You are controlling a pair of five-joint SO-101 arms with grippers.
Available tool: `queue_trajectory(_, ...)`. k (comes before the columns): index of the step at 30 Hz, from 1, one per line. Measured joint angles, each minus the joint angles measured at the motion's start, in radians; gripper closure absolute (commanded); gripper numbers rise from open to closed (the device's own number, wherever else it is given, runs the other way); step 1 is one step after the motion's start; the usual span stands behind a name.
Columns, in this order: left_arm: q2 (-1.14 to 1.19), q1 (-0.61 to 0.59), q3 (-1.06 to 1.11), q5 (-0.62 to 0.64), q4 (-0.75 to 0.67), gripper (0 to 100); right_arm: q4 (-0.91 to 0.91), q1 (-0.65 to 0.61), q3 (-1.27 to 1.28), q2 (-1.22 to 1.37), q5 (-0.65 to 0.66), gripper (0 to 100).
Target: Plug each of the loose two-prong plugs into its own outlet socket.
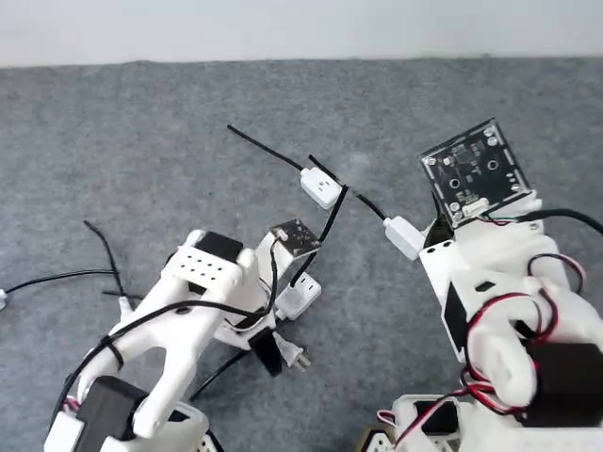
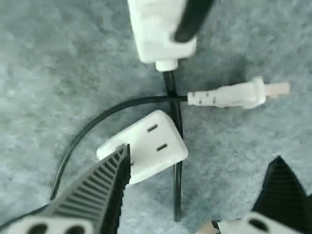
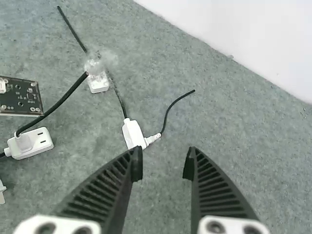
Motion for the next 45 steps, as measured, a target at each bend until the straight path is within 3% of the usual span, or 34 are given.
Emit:
queue_trajectory(21,-0.012,0.012,0.071,0.000,-0.006,59,0.000,0.000,0.000,0.002,0.000,84.7)
queue_trajectory(25,-0.129,0.014,0.060,0.000,0.054,59,0.000,0.000,0.000,-0.006,0.000,84.7)
queue_trajectory(33,-0.618,0.011,0.028,-0.005,0.247,59,0.000,0.000,0.000,-0.002,0.000,84.7)
queue_trajectory(38,-0.859,-0.137,0.028,-0.005,0.267,59,0.000,-0.044,0.037,-0.015,0.000,84.7)
queue_trajectory(45,-0.930,-0.425,0.028,0.017,0.209,59,0.000,-0.157,0.143,-0.002,-0.040,84.7)
